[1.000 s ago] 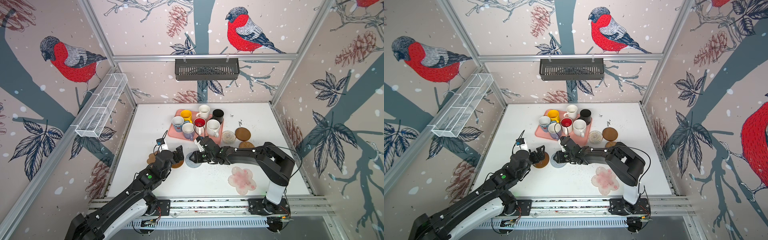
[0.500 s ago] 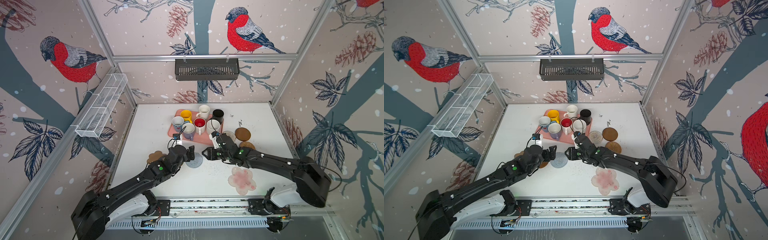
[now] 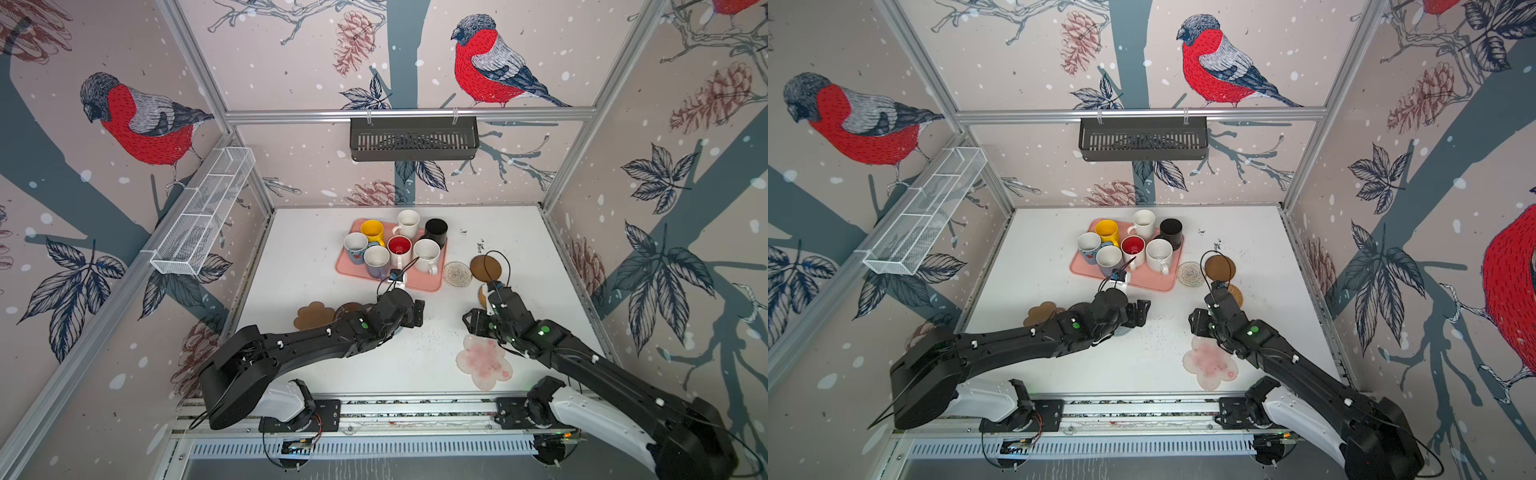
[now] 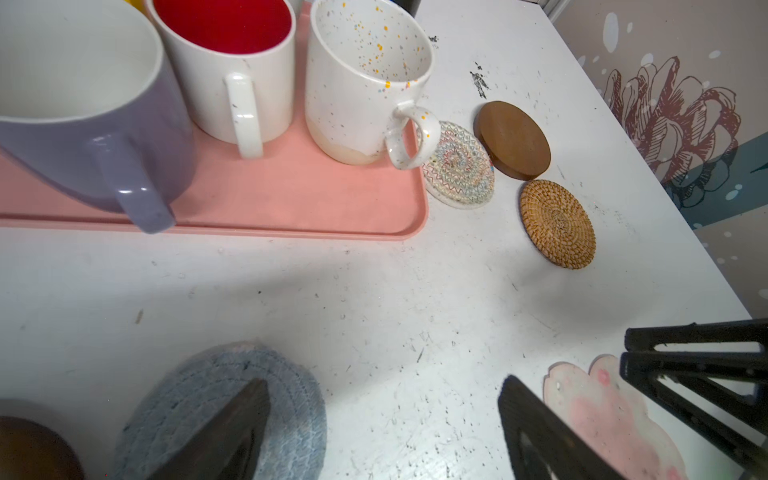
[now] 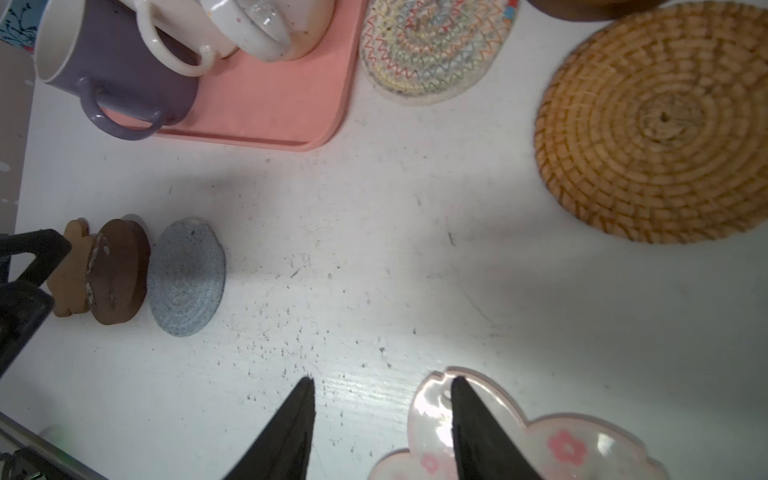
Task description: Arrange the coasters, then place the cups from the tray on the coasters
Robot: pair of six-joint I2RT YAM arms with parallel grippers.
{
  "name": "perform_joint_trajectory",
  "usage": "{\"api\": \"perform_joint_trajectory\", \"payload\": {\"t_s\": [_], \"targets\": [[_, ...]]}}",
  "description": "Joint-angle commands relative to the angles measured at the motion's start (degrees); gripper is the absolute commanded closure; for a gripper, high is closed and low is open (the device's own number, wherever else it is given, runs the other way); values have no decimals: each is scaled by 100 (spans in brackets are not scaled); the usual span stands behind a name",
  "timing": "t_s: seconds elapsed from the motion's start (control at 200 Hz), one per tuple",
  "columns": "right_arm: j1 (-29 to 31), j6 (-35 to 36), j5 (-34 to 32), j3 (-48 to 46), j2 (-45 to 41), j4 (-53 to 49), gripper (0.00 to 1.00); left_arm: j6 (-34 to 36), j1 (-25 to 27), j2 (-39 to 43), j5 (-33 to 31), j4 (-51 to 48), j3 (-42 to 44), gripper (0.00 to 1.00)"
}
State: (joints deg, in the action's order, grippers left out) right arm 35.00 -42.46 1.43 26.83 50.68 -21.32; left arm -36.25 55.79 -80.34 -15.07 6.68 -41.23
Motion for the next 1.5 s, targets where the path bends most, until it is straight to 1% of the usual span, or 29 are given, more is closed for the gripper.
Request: {"api": "perform_joint_trajectory", "payload": {"t_s": [0.0,0.125,0.25,0.46,0.545,0.61,0.72,0.865,1.05,1.256,1.496], "targets": [[7,-367,-131,-157,-86,-272,35,-76,33,-171,276,392,-92,12],[-67,-711,-487,-213,-39,-568,34,-141,62,-311,400,490,-55,11],[-199,-1170,-766,-392,-231,-658,34,-157,81,-382,487,597,32,11],[-556,-1668,-925,-868,-1016,-824,34,-139,90,-334,529,715,170,11],[-648,-1732,-985,-916,-1172,-1018,34,-145,90,-325,638,823,225,11],[-678,-1790,-1019,-938,-1224,-1143,32,-151,91,-323,696,912,263,11],[-673,-1944,-915,-985,-1245,-1212,30,-138,90,-320,714,992,302,11],[-676,-2067,-717,-1070,-1208,-1147,29,-146,86,-255,731,1103,421,11],[-653,-2061,-386,-1219,-901,-828,29,-169,87,-120,674,1127,588,10],[-634,-1986,-141,-1132,-589,-562,29,-183,89,24,610,1113,711,10],[-209,-2080,-77,-910,-224,-175,31,-277,81,97,510,947,753,9]]}}
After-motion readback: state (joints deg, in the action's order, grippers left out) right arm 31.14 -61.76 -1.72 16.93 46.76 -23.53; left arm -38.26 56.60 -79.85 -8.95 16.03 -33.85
